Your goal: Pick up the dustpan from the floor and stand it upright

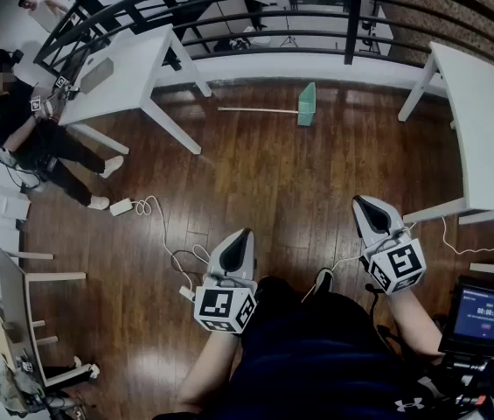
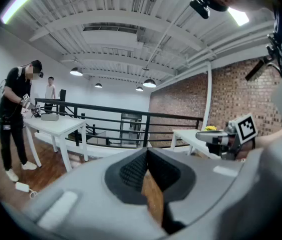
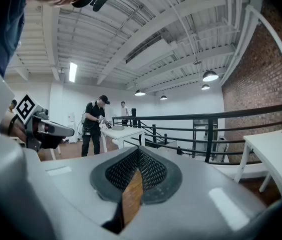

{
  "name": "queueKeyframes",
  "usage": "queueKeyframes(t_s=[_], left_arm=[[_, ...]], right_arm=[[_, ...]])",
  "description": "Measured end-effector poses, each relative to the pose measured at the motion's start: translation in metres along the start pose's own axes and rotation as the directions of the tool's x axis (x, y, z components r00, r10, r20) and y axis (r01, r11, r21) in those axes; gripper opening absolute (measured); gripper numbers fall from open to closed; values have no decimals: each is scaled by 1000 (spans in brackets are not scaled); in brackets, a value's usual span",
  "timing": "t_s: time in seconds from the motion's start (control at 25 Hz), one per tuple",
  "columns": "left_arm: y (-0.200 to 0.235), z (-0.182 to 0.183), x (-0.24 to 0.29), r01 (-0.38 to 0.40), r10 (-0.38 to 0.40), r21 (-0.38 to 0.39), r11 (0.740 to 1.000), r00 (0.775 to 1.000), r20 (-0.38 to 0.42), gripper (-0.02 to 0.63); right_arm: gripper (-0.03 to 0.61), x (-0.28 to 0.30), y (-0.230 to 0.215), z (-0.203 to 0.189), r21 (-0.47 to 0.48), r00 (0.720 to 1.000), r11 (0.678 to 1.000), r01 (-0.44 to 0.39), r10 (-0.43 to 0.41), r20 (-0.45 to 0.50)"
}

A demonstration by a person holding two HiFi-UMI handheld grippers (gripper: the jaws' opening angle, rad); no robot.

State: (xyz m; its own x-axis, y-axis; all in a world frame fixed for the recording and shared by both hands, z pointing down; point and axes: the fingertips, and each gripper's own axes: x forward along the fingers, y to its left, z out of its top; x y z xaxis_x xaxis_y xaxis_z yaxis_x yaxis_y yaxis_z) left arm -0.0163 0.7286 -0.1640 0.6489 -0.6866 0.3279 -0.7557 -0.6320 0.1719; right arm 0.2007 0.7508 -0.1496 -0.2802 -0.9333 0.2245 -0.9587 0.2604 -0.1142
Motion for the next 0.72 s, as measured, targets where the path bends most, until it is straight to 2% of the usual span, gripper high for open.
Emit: queueKeyframes(t_s=[0.2,0.4,0.56,0.72], left_arm=[[32,10,-2,-7,7,2,1000,1000,-5,5],[117,6,74,1,-2,-45,999,1000,-20,5],[182,25,118,43,-43,-26,999,999,-4,5],[228,55,157,115,-115,-2,993,993,10,5]], right_arm=[[5,28,6,13,-30,1000,999,15,-16,-19],[5,133,-19,3,-44,997,998,50,-52,-61],[8,204,-15,20,-51,993,995,84,-88,-82],[72,264,-5,49,-63,990,992,113,-117,-80]])
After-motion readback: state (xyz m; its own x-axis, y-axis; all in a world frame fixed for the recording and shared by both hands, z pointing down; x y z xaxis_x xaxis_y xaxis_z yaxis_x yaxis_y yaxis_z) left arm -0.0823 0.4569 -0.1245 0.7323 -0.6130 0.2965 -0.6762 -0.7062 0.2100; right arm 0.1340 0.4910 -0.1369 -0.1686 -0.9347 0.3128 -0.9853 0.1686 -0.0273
